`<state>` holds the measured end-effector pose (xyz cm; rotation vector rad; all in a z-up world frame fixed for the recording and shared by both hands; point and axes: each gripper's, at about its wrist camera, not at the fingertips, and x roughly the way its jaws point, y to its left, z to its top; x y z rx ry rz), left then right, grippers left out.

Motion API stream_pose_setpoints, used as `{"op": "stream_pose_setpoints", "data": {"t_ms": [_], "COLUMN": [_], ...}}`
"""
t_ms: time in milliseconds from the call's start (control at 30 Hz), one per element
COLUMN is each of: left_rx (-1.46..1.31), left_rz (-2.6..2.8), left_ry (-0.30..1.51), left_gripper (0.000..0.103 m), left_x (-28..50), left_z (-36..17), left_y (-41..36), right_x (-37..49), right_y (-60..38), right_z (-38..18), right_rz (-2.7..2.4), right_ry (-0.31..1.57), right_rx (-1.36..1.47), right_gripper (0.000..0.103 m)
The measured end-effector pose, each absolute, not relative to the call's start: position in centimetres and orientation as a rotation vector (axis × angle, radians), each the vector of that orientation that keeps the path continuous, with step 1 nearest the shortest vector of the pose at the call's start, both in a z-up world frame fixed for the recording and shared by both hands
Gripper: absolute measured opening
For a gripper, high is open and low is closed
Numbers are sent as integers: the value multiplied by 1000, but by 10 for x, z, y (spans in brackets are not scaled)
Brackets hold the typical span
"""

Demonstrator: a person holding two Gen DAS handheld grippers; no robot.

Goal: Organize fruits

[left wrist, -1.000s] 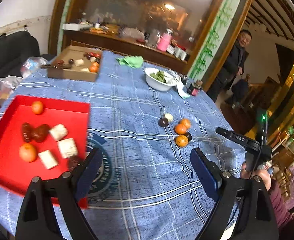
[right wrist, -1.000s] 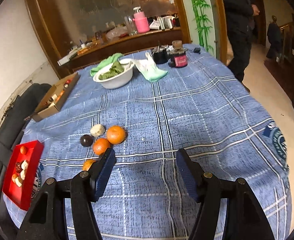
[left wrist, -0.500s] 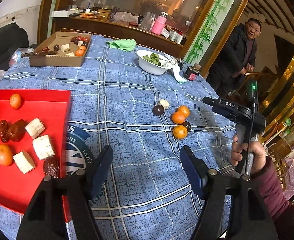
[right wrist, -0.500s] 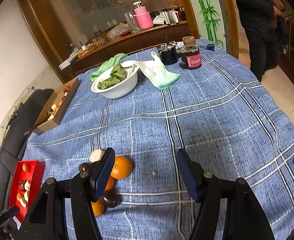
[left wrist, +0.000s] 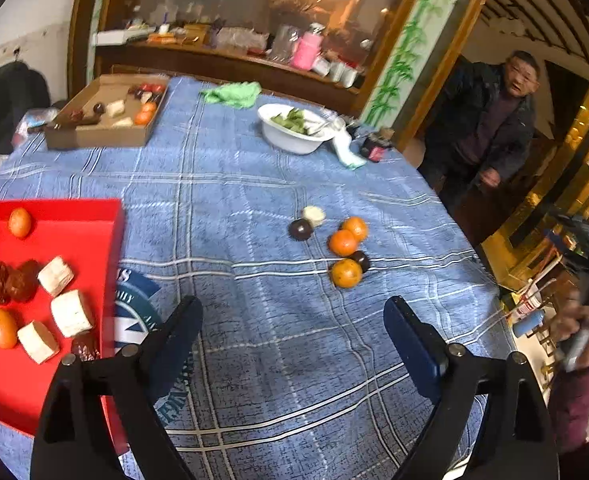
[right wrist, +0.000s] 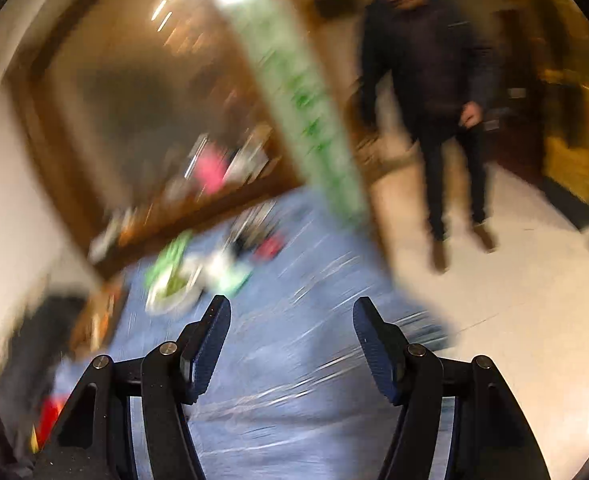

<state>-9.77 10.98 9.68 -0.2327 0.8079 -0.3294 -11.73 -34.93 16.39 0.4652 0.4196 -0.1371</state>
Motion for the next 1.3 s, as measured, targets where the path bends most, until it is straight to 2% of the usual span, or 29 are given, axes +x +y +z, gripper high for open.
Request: {"op": "stream_pose_setpoints", "data": {"t_ms": [100, 200, 433, 600, 700, 800, 967, 1167, 1233, 1300], "left_rx": [-262, -308, -258, -339, -388, -365, -408, -510, -509, -500], "left_rz": [-401, -446, -490, -542, -564, -545, -464, -393, -378, -382], "left_ry": [839, 922, 944, 919, 975, 956, 788, 908, 925, 944], "left_gripper": [91, 91, 91, 91, 91, 91, 93, 92, 82, 57], "left_x": [-93, -82, -95, -105, -98, -96, -93, -77, -78, -76], "left_z": [86, 71, 69, 73, 59, 67, 97, 66, 58, 53], "left_y": [102, 89, 65, 75, 76, 79, 122, 149, 152, 151], "right_x": [-199, -242, -253, -309, -311, -259, -150, -33, 3, 29], "right_y": [-408, -426, -425, -467, -465, -429, -335, -229, -204, -182], "right_z": [186, 180, 147, 181, 185, 170, 142, 107, 91, 73], "right_rz": [-345, -493, -552, -637, -634, -512, -212, 88, 164, 227], "right_ry": [263, 227, 303, 184, 204, 350, 571, 763, 824, 880], "right_rx": [500, 493, 549, 677, 661, 587, 444, 317, 320, 337], "right_gripper": [78, 78, 78, 78, 79, 79, 78, 75, 66, 63]}}
